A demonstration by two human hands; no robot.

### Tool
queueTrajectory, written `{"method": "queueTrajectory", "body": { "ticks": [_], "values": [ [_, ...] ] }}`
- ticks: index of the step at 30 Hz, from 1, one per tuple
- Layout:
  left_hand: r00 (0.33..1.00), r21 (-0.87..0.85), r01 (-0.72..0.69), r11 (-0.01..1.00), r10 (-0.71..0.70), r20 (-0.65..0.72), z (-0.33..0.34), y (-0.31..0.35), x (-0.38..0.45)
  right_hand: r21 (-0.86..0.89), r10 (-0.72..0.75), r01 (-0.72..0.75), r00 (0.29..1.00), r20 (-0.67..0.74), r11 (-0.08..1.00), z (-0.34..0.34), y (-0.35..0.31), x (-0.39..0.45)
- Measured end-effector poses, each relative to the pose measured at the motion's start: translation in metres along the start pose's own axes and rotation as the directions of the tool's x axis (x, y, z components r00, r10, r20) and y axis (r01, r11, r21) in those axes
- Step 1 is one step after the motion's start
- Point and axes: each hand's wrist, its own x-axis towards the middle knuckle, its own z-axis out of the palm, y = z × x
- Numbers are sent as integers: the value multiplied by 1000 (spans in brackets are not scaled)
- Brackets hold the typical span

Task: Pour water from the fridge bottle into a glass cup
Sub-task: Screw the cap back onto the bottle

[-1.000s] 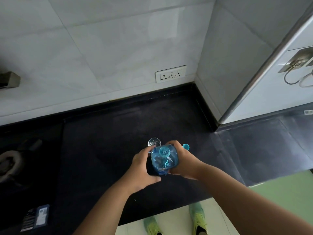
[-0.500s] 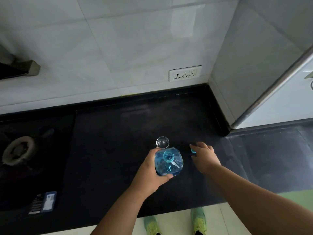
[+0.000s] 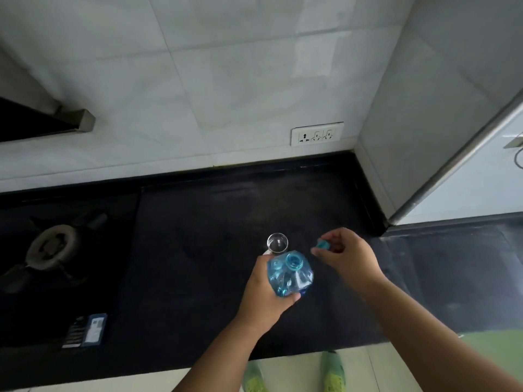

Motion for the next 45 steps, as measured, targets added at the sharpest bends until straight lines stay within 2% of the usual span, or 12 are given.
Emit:
{"method": "queueTrajectory", "body": {
  "ticks": [3,6,10,13,16,22,28,30,33,37,43,45],
  "values": [
    [999,-55,-45,998,43,-32,-2,15,-11,230,-70,67,998,5,971,-31,-45,-22],
    [990,-69,-130,989,126,-68,-11,39,-18,397,-148,88,981,122,914,-62,-86,-44],
    [970,20,-227,974,228,-85,-29,84,-26,333,-307,213,916,260,918,-93,-129,-66],
    [948,95,-285,954,296,-119,-41,111,-31,338,-398,315,892,215,887,-107,-150,-71],
    [915,178,-356,917,381,-135,-51,133,-37,205,-475,441,863,171,874,-115,-168,-74],
    [863,296,-415,860,475,-172,-71,160,-48,-129,-674,730,673,306,671,-129,-198,-83],
    [876,353,-402,845,467,-122,-98,177,-60,-128,-810,930,363,461,344,-144,-222,-85],
    [873,351,-419,837,478,-98,-106,180,-63,-109,-818,947,316,480,301,-145,-229,-86],
    [868,346,-422,838,483,-113,-112,185,-67,-101,-819,945,319,477,310,-147,-238,-88],
    [857,361,-433,826,502,-121,-115,193,-67,-62,-776,900,405,483,432,-147,-243,-88],
    [842,421,-425,801,521,-142,-118,196,-65,-226,-727,836,547,416,500,-143,-251,-96],
    [839,420,-431,799,526,-139,-120,197,-65,-283,-755,833,552,355,475,-137,-252,-99]
  ]
}}
